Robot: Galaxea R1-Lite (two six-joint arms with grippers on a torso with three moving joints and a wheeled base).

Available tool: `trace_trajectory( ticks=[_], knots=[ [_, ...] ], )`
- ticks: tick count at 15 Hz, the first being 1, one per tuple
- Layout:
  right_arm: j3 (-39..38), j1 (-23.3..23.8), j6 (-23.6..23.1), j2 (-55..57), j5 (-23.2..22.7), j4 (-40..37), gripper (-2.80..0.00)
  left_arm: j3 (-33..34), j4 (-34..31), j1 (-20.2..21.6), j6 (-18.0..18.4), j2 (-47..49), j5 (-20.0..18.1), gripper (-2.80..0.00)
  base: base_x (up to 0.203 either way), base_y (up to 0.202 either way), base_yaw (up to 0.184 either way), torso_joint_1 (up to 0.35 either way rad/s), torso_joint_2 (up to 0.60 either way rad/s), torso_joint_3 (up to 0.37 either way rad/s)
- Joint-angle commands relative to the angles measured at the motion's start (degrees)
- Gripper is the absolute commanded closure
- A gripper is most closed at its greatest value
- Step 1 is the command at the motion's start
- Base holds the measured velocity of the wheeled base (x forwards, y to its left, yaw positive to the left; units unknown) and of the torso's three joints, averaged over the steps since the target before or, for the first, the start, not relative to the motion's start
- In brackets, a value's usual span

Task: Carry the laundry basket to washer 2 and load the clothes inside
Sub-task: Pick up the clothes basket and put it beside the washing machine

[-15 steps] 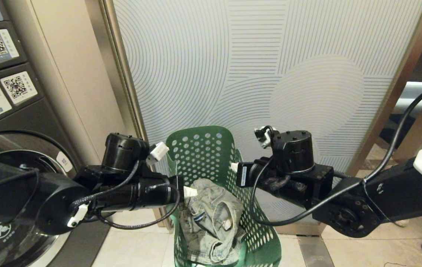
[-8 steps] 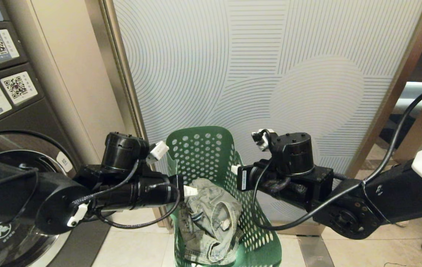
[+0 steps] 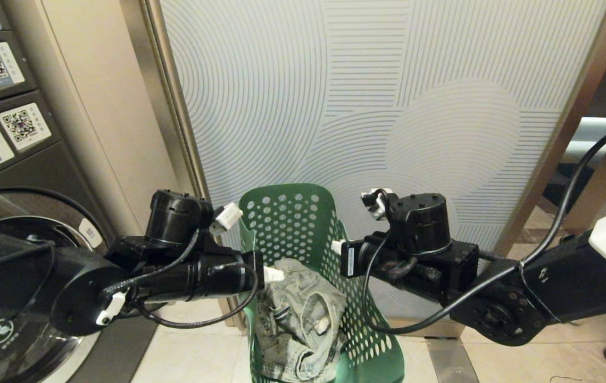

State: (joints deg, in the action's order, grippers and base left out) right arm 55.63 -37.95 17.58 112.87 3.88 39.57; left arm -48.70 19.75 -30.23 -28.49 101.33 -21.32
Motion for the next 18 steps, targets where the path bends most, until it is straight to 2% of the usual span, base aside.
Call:
trace_trajectory(
  ticks=[1, 18],
  knots=[
    [-0.1, 0.0, 0.1, 0.3, 0.1, 0.2, 0.00, 0.0, 0.1, 0.0, -0.2, 0.1, -0.6, 0.00, 0.000, 0.000, 0.000, 0.000, 0.00, 0.000],
    [-0.4, 0.0, -0.3, 1.1, 0.0, 0.2, 0.00, 0.1, 0.1, 0.1, -0.3, 0.4, -0.6, 0.00, 0.000, -0.007, 0.170, 0.003, 0.00, 0.003]
  ],
)
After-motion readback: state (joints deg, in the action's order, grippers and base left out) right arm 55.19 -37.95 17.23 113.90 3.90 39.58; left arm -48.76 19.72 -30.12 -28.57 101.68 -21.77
